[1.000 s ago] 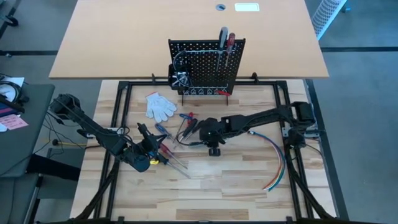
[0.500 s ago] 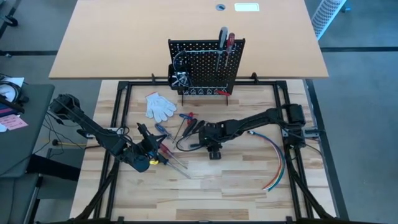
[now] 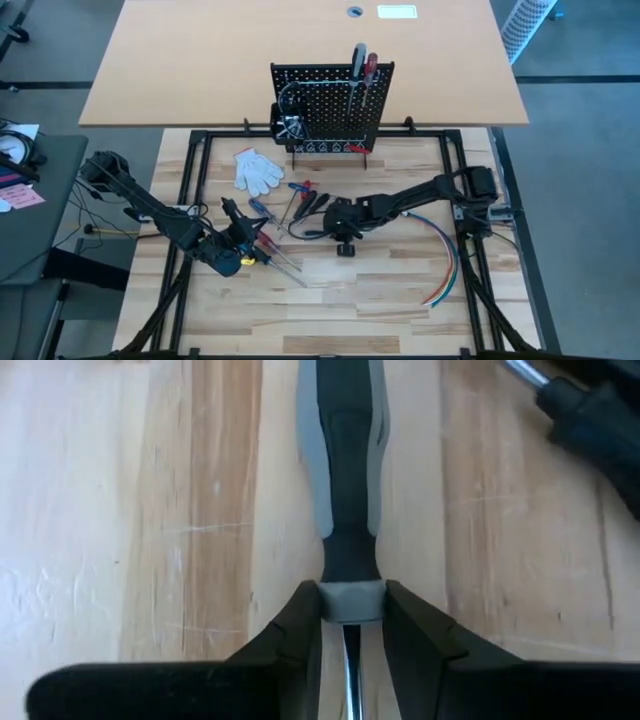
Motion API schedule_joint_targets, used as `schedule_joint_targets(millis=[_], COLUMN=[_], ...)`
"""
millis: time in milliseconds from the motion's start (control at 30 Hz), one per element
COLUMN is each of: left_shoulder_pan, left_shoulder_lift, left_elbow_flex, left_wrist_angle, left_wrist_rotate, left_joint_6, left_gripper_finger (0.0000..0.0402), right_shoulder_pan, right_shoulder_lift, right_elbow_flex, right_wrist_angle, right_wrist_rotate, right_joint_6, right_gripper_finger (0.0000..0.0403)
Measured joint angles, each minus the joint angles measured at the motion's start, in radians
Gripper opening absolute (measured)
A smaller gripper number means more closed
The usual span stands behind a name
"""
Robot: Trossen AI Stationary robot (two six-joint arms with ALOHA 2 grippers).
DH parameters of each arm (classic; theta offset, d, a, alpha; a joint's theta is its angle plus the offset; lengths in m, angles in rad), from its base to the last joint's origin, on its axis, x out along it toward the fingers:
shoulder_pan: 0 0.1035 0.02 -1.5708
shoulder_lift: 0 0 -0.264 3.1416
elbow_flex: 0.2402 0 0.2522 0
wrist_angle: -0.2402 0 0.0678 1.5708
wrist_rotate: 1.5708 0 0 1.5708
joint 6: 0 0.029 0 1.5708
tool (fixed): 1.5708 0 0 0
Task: Hang tools onto peg board
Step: Hang the grey screwdriver in the pegboard
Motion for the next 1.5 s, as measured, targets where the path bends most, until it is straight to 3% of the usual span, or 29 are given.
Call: schedule_joint_targets(millis=[200, 500, 633, 800, 1067, 1500], left_shoulder_pan=[0.0, 0.0, 0.0, 0.0, 0.0, 0.0], left_shoulder_lift=[0.0, 0.0, 0.0, 0.0, 0.0, 0.0], left_elbow_flex=[0.0, 0.0, 0.0, 0.0, 0.0, 0.0], left_wrist_angle=[0.002, 0.014, 0.015, 0.014, 0.019, 0.014], left_wrist_rotate=[0.0, 0.0, 0.0, 0.0, -0.004, -0.007], left_joint_6=[0.0, 0.0, 0.0, 0.0, 0.007, 0.007], left_gripper_finger=[0.0, 0.0, 0.0, 0.0, 0.0, 0.0], right_shoulder_pan=[0.008, 0.038, -0.015, -0.14, -0.287, -0.335], right_shoulder_lift=[-0.143, -0.371, -0.477, -0.567, -0.521, -0.371], right_elbow_flex=[-0.161, -0.183, -0.183, -0.181, -0.044, 0.174], right_wrist_angle=[0.283, 0.55, 0.688, 0.859, 0.892, 0.891], right_wrist_rotate=[0.039, 0.26, 0.336, 0.342, 0.34, 0.384], right_joint_6=[0.077, -0.037, -0.087, -0.043, -0.037, -0.127], right_gripper_finger=[0.0085, 0.0085, 0.0085, 0.0085, 0.0085, 0.0085])
